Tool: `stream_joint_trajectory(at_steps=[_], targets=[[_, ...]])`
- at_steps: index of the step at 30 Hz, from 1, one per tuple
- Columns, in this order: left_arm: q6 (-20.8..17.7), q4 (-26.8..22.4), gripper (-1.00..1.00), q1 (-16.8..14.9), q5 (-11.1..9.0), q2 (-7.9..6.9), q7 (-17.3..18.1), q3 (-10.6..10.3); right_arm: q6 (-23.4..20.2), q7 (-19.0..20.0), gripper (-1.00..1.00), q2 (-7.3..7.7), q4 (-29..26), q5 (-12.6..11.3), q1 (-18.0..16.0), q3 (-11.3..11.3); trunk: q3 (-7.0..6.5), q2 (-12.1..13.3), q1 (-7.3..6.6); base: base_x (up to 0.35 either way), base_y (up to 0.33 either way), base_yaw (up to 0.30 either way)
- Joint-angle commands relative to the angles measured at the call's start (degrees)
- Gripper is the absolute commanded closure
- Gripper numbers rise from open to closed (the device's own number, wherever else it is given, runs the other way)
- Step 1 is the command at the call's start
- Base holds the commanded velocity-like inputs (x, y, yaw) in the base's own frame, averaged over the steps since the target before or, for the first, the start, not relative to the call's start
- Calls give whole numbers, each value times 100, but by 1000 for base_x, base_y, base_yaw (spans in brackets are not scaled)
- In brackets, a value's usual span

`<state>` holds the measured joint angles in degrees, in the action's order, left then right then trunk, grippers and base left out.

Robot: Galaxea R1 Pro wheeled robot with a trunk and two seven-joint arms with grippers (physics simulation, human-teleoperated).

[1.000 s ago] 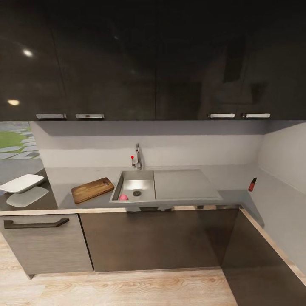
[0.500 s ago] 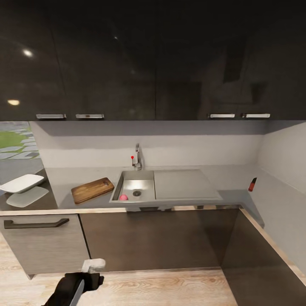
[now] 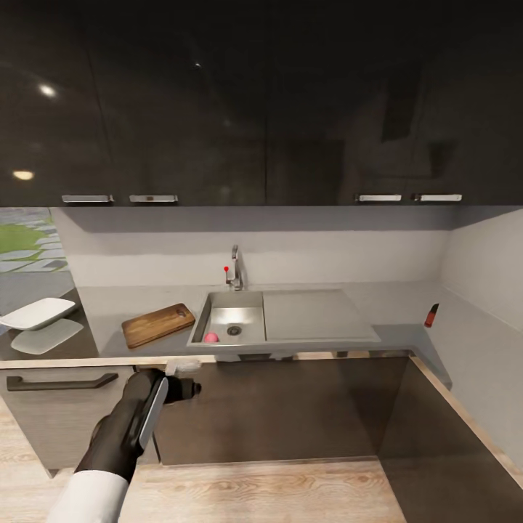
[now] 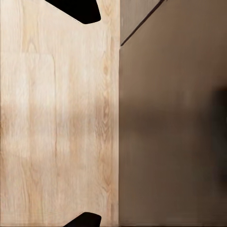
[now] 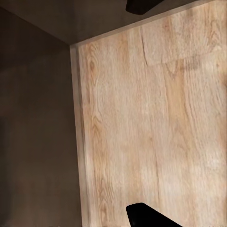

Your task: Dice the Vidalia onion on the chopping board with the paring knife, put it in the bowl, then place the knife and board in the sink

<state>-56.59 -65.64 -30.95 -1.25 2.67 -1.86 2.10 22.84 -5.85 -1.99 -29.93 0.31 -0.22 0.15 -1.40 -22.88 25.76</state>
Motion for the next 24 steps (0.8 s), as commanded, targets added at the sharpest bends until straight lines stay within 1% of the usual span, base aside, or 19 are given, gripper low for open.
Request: stream_joint_trajectory(at_steps=[1,3,5,6,7,8,9,10,11,13,14,16,17,18,19,20,21,22,24], targets=[[-37,1,-100,-75,-13,8,-21,10,17,-21,-100,-2,4,4,-2,2,3,-4,2,0,0,0],[-62,17,-100,-272,-14,16,-20,8,18,-23,-100,-6,4,4,-2,3,3,-4,2,0,0,0],[-78,79,-100,-511,-15,20,-18,-60,19,-31,-100,-10,4,6,0,3,3,-4,2,0,0,0],[-85,246,-100,-849,-15,22,-17,-179,19,-40,-100,-11,4,9,0,3,3,-4,2,0,0,0],[-86,390,-100,-1054,-19,24,-17,-216,19,-52,-100,-13,4,8,-1,3,3,-4,2,0,0,0],[-87,482,-100,-1165,-20,26,-17,-229,19,-60,-100,-13,4,8,0,3,3,-4,2,0,0,0],[-88,701,-100,-1404,-21,30,-17,-247,19,-76,-100,-13,4,8,-1,1,3,-4,2,0,0,0],[-88,1089,-100,-1830,-23,52,-17,-264,16,-92,-100,-13,4,9,0,-2,3,-4,2,0,0,0],[-88,1228,-100,-1985,-23,63,-17,-267,13,-96,-100,-12,4,8,-1,-3,3,-4,2,0,0,0],[-85,1854,-100,-2661,-24,116,-17,-275,6,-103,-100,-12,4,5,2,-5,3,-4,2,0,0,0],[-84,2010,-100,-2817,-24,129,-17,-276,5,-104,-100,-12,4,5,1,-5,3,-4,2,0,0,0],[-80,2644,-100,-3432,-24,198,-17,-278,3,-107,-100,-12,4,4,0,-4,3,-4,2,0,0,0],[-72,2971,-100,-3729,-23,260,-18,-279,4,-105,-100,-12,4,4,-1,-1,3,-4,2,0,0,0],[-52,3489,-100,-4126,-11,380,-62,-280,7,-107,-100,-17,4,4,-3,1,3,-4,2,0,0,0],[-37,3836,-100,-4372,-6,449,-160,-280,5,-107,-100,-18,4,4,0,2,3,-4,2,0,0,0],[2,4237,-100,-4715,-13,523,-380,-280,3,-108,-100,-20,4,4,-2,4,3,-4,2,0,0,0],[12,4327,-100,-4812,-21,544,-458,-280,3,-108,-100,-20,4,4,-2,5,3,-4,2,0,0,0],[29,4504,-100,-5015,-49,586,-632,-279,7,-109,-100,-20,4,4,-3,8,3,-4,2,0,0,0],[28,4597,-100,-5119,-99,607,-726,-275,8,-109,-100,-21,4,4,-1,10,3,-4,2,0,0,0]])
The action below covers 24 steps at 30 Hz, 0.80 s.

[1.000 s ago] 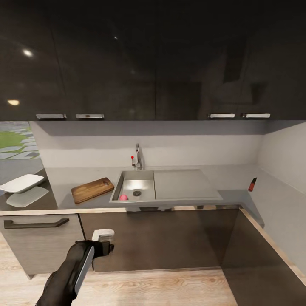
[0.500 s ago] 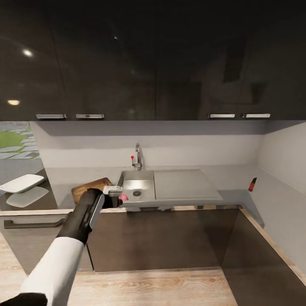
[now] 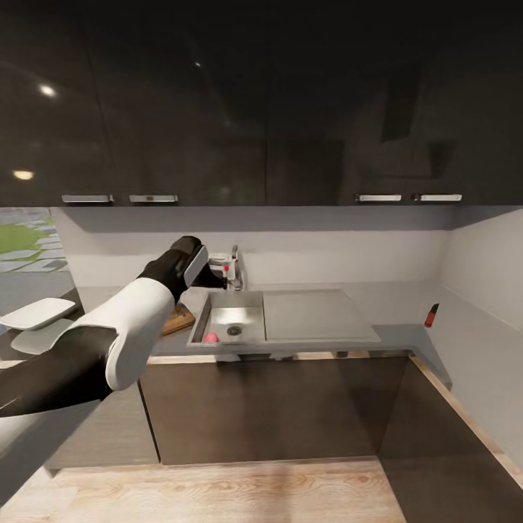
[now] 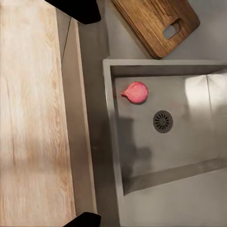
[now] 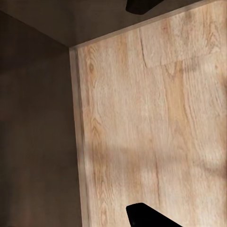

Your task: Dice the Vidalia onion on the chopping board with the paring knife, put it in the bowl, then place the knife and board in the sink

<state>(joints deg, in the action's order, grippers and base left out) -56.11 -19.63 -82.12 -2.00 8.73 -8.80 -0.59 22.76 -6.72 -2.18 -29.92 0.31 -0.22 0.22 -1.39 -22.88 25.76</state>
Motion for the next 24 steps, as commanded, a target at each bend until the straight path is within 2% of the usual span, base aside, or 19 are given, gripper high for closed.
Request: stream_joint_trajectory(at_steps=[1,8,16,19,24], targets=[[-31,41,-100,-41,-64,6,-70,-8,15,-22,-100,-1,4,4,-1,4,3,-4,2,0,0,0],[-165,306,-100,-105,-152,-46,-126,-5,6,-12,-100,-1,4,4,-3,5,3,-4,2,0,0,0],[-193,350,-100,-111,-167,-65,-126,-3,9,1,-100,-1,4,-3,-4,5,3,-4,2,15,0,0],[-187,353,-100,-111,-182,-60,-123,-3,12,3,-100,-1,1,-4,-4,5,3,-4,2,179,0,0],[-182,358,-100,-111,-336,-62,-120,-1,18,4,-100,-1,-4,-5,-4,5,3,-4,2,280,0,0]])
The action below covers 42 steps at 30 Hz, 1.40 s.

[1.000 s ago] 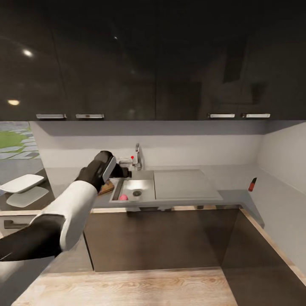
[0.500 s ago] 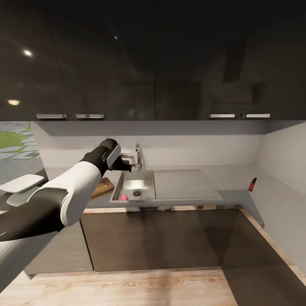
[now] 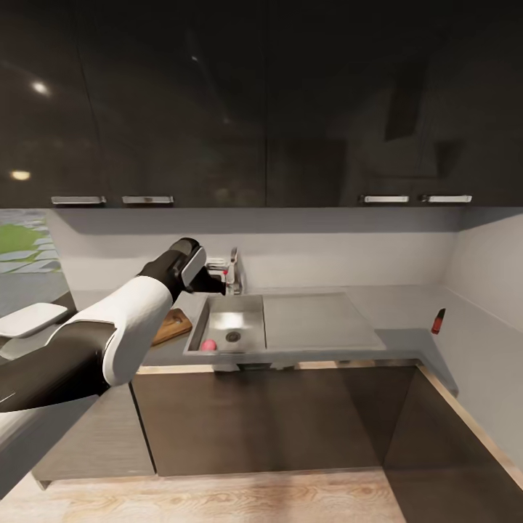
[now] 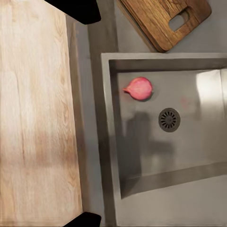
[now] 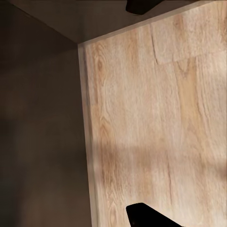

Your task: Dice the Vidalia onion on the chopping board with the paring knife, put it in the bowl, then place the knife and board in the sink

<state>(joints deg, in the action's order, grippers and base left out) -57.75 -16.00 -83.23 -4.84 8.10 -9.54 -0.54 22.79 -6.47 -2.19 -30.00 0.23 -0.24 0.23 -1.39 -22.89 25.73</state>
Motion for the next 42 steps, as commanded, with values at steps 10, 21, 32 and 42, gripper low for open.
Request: stream_joint_trajectory(at_steps=[10,21,32,42], targets=[[-8,33,-100,59,-359,-39,-55,-10,34,-31,-100,-1,-15,4,-1,6,2,-3,5,293,0,0],[-1,395,-100,105,-369,-113,-57,-16,34,-48,-100,-3,-74,-6,-1,-4,20,-3,5,42,0,0],[22,523,-100,422,-363,-113,-51,-16,25,-48,-100,-2,-61,-13,-1,3,115,-3,5,0,0,0],[27,550,-100,576,-373,-83,-38,-16,24,-38,-100,-4,-51,-7,-1,3,206,-3,5,0,0,0]])
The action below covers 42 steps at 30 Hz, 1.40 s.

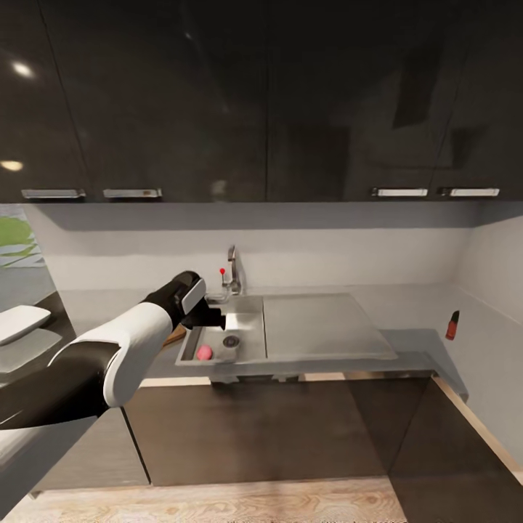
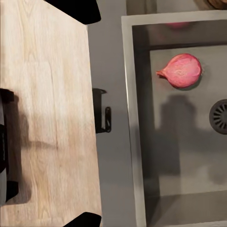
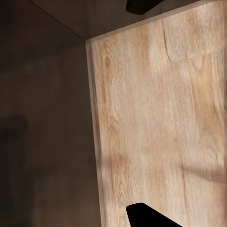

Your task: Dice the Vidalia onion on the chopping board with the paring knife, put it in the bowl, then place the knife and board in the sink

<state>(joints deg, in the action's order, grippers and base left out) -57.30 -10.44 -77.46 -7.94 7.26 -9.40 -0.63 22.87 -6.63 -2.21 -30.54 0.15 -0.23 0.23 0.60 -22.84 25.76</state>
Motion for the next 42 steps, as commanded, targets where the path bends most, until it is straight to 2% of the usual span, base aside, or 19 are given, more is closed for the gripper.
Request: stream_joint_trajectory(at_steps=[1,5,22,29,42], targets=[[-19,-7,-100,8,-61,-3,-51,-7,15,-21,-100,-1,3,2,-3,3,16,-8,2,0,0,0],[-5,-16,-100,138,-51,-13,-52,-7,8,-11,-100,-6,17,0,0,3,52,-8,2,0,0,0],[-2,-46,-100,251,-58,10,-54,-7,7,-5,-100,-7,33,3,-1,1,207,-8,2,2,0,0],[-1,-105,-100,257,-51,3,-64,-6,11,-2,-100,-7,35,3,-2,2,270,-8,2,158,0,0],[-10,-204,-100,258,-49,-12,-78,-7,15,4,-100,-4,39,3,0,3,294,-8,2,17,0,0]])
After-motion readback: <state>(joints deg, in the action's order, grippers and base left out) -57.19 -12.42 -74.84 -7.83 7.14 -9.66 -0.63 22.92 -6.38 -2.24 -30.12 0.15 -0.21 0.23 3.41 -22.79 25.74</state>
